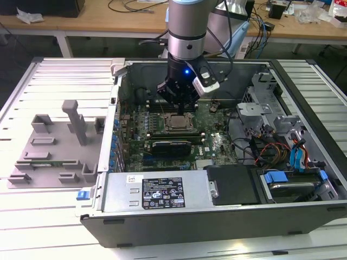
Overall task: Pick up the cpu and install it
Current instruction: 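Install the first cpu locking lever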
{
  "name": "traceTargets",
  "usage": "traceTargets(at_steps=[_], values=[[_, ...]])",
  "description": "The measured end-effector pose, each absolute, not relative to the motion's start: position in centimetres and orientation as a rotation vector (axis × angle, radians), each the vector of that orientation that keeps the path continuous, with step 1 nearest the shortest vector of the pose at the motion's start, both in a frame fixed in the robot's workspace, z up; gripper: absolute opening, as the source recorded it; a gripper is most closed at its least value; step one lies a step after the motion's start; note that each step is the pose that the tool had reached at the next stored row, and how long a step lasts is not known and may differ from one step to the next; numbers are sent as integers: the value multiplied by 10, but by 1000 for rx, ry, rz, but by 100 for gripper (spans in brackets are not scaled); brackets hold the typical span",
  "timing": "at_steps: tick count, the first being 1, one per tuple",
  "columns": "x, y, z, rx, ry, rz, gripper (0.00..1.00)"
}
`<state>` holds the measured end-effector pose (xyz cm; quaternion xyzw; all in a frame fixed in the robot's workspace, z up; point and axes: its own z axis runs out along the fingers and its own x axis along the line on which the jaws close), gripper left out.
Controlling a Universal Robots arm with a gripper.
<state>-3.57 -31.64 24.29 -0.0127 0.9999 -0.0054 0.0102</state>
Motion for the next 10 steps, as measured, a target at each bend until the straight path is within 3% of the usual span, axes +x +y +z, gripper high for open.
traceTargets(at_steps=[10], values=[[-60, -316, 243, -39, 3117, -17, 11]])
